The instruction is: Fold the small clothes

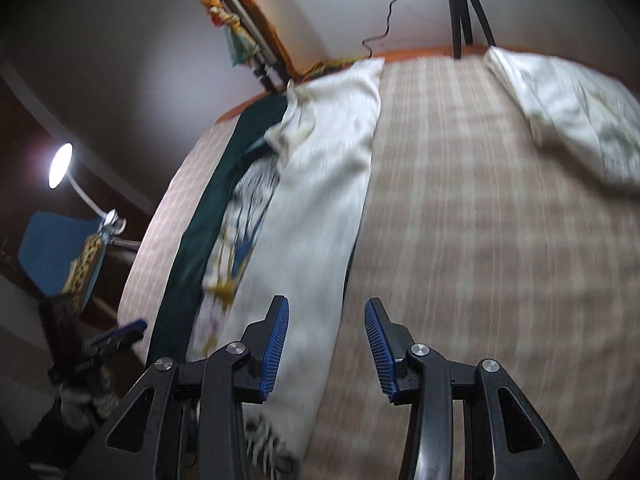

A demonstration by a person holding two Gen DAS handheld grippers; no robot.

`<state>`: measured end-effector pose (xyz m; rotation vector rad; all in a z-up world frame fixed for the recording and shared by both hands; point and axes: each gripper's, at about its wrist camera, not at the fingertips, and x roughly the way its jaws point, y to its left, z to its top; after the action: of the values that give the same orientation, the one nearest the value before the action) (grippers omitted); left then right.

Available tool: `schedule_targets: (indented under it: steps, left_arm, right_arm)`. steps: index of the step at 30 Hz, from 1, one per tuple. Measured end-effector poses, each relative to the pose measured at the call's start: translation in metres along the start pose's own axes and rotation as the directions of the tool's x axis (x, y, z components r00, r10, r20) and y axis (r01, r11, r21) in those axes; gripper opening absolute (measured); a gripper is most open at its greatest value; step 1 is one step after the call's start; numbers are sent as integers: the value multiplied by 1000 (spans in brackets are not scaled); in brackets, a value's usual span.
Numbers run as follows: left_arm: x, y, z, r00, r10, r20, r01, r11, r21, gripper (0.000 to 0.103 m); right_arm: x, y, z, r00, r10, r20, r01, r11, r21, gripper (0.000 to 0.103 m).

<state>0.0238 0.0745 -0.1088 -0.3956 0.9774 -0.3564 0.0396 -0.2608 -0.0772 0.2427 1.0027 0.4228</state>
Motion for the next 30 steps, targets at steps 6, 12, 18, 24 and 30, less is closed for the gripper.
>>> schedule_targets:
  steps: [6,12,18,24,30]
  left_arm:
    - [2,2,-24,999,-26,-41,24,998,-50,43]
    - [-3,2,-38,998,-53,-28,51,996,-71,40]
    - [7,11,-37,992,-118,-41,111,984,-138,4]
    - [-5,2,-35,992,-124,-3,123,987,-104,2]
    - [-10,2,-41,994,-108,-7,108,992,-60,2]
  right_arm:
    - [-3,2,-60,998,53,-41,-53,999,-10,43]
    - [10,14,-90,992,94,-90,-96,995,-23,43]
    - [20,19,-102,986,137,-95,-139,990,-16,22]
    - [18,16,-105,984,161,-78,-159,987,32,0]
    - [-2,8,-112,982,182,-59,-180,983,41,0]
